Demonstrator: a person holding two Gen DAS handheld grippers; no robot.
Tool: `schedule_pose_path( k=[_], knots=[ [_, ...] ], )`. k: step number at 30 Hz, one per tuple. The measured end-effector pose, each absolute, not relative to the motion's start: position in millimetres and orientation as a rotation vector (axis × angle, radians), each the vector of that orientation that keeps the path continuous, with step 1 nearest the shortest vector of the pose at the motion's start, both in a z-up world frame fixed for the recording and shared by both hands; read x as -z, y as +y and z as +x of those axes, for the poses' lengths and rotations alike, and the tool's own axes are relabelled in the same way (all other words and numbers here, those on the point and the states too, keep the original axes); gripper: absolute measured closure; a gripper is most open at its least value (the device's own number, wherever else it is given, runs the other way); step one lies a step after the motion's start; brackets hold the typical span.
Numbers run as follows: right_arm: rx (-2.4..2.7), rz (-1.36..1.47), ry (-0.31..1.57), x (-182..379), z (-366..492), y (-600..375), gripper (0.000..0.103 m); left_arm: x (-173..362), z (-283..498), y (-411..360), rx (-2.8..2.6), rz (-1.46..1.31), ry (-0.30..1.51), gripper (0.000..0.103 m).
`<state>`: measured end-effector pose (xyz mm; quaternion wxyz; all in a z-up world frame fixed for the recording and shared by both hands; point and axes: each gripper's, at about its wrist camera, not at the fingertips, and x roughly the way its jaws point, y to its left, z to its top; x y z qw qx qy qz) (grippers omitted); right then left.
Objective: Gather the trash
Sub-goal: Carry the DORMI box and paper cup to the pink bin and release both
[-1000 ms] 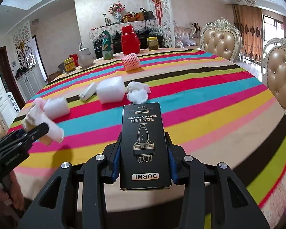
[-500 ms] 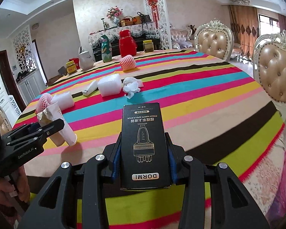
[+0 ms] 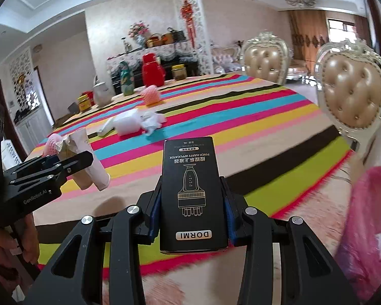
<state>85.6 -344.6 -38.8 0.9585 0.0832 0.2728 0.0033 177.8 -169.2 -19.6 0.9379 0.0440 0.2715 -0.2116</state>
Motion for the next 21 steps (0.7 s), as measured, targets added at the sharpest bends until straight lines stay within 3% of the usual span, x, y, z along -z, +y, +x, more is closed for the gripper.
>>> schedule_pose_path(
  k=[21],
  knots=[
    [0.448,0.269,0.424,35.8,-42.3,-495.2,0.064,-7.7,130.9,-368.3,0.927,0.161,0.471,0.059]
  ],
)
